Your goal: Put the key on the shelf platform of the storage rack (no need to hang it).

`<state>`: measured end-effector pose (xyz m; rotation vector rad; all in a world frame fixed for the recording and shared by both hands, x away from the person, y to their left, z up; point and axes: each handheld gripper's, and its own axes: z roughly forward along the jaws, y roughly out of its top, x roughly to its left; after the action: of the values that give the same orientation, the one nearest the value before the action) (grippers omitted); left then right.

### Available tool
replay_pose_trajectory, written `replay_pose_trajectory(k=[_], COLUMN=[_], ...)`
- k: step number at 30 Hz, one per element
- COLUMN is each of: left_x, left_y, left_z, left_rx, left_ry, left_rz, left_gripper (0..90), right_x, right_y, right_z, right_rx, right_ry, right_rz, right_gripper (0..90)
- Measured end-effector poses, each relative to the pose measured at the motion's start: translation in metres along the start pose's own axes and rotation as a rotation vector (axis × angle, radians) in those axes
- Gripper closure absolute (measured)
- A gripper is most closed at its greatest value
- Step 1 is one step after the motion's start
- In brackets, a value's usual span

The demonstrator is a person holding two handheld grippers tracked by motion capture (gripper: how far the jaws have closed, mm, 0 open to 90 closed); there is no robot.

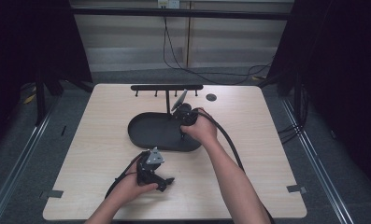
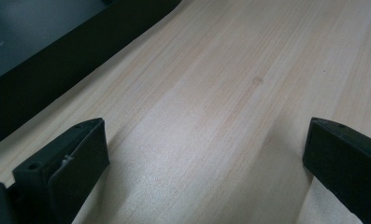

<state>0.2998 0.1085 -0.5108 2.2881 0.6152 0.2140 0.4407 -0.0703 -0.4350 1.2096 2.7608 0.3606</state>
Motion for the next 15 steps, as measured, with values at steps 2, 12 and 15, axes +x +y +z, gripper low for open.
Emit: replay_pose_trajectory(k=[2,12,15], left_x=[0.000,0.000,0.000], left_y=[0.000,0.000,0.000], left_z=[0.000,0.000,0.000], left_rx=[0.000,0.001,0.000], left_ry=[0.000,-0.001,0.000], left_rz=[0.000,0.000,0.000], left_gripper=[0.0,0.0,0.0], right_x=[0.000,-0.004,-0.006], right_y=[0.000,-0.010,-0.010], right_z=[0.000,0.009,0.011], right_rx=[0.010,0.042,0.034], right_ry=[0.001,0.005,-0.001], right_rz=[-0.004,0.020,0.012], right_gripper=[73.1,73.2,73.2])
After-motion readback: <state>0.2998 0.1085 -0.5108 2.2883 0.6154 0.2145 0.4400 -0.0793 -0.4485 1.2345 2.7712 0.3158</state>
